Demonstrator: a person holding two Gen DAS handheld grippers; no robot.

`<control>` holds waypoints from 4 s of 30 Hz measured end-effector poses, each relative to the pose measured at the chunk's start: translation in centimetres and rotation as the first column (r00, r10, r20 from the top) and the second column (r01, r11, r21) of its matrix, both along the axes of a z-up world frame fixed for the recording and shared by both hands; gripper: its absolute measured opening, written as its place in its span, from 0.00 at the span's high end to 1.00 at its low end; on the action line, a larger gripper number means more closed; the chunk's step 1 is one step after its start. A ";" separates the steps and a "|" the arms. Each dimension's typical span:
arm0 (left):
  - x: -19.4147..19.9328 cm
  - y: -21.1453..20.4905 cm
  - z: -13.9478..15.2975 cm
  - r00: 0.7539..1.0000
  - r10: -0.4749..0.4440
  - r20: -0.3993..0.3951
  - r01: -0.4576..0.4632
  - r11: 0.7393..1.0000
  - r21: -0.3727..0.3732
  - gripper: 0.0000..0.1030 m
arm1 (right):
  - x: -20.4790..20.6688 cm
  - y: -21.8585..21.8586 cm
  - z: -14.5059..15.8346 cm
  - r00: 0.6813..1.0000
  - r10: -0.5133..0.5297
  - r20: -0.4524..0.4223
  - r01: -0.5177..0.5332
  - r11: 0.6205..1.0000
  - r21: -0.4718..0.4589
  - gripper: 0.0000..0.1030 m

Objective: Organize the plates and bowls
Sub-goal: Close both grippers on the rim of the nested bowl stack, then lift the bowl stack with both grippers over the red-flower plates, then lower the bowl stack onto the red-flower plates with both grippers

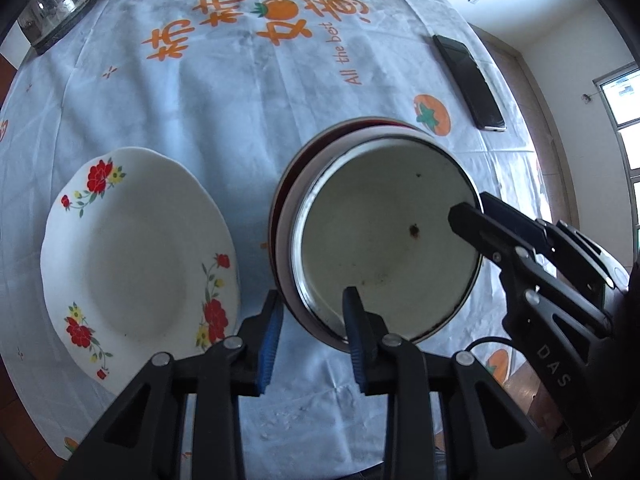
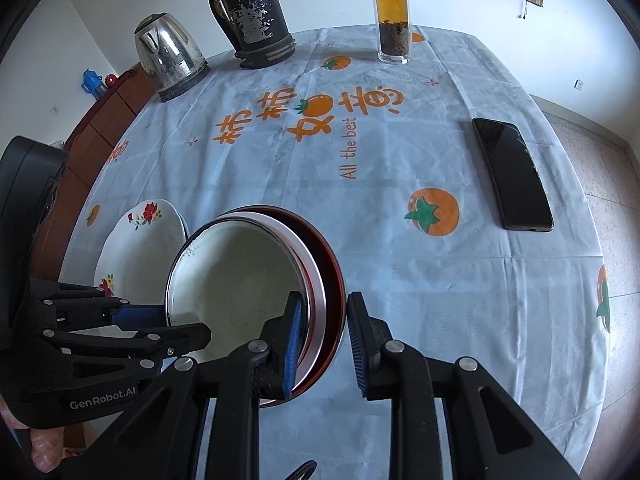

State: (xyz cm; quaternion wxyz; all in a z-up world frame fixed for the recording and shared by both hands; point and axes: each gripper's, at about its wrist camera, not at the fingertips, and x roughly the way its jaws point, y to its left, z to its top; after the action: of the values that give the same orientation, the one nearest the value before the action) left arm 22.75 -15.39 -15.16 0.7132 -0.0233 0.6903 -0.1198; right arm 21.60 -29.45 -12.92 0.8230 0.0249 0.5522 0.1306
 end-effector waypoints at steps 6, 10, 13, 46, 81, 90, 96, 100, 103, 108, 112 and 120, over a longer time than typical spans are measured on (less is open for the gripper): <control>-0.7 0.7 0.9 1.000 0.009 -0.001 -0.009 1.000 -0.008 0.72 | 0.1 0.4 0.3 1.000 0.019 -0.013 -0.019 1.000 -0.010 0.76; -1.1 1.2 1.4 1.000 0.019 0.004 -0.019 1.000 -0.011 0.72 | 0.1 0.9 0.8 0.999 0.037 -0.017 -0.038 0.999 -0.013 0.76; -1.3 1.7 1.9 1.000 0.026 0.009 -0.026 1.000 -0.014 0.72 | 0.2 1.3 1.0 0.999 0.049 -0.017 -0.050 0.999 -0.018 0.76; -1.5 8.5 4.2 0.986 0.158 0.054 -0.157 0.987 -0.023 0.72 | 2.1 8.4 3.5 0.979 0.200 0.020 -0.200 0.979 -0.028 0.76; -2.4 15.2 3.1 0.953 0.300 0.034 -0.300 0.954 -0.006 0.72 | 2.8 15.6 2.1 0.942 0.334 -0.010 -0.334 0.942 -0.014 0.76; -2.3 16.1 2.5 0.947 0.319 0.024 -0.319 0.948 -0.001 0.72 | 3.1 16.4 1.6 0.936 0.351 -0.017 -0.351 0.936 -0.012 0.76; -2.1 16.4 2.2 0.944 0.330 0.020 -0.330 0.944 0.003 0.72 | 3.2 16.9 1.4 0.932 0.361 -0.020 -0.361 0.933 -0.010 0.76; -2.0 16.6 2.0 0.943 0.333 0.016 -0.333 0.943 0.005 0.72 | 3.3 17.1 1.2 0.931 0.365 -0.021 -0.365 0.931 -0.009 0.76; -1.9 16.6 1.9 0.943 0.333 0.013 -0.333 0.943 0.006 0.72 | 3.4 17.2 1.1 0.930 0.366 -0.023 -0.366 0.930 -0.010 0.76; -1.8 16.7 1.7 0.943 0.333 0.009 -0.333 0.943 0.007 0.72 | 3.5 17.2 1.1 0.930 0.366 -0.026 -0.366 0.930 -0.009 0.76; -1.8 16.9 1.7 0.942 0.335 0.007 -0.335 0.942 0.008 0.72 | 3.5 17.3 1.0 0.929 0.368 -0.026 -0.368 0.930 -0.009 0.76; -1.8 17.2 1.6 0.939 0.344 0.002 -0.344 0.939 0.011 0.72 | 3.4 17.7 0.7 0.926 0.377 -0.030 -0.378 0.926 -0.009 0.76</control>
State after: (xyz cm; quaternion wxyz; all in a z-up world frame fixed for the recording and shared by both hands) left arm 20.95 1.84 -13.59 0.7232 -0.1396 0.6763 0.0102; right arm 25.03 -11.77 -12.20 0.7748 -0.0860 0.5592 0.2820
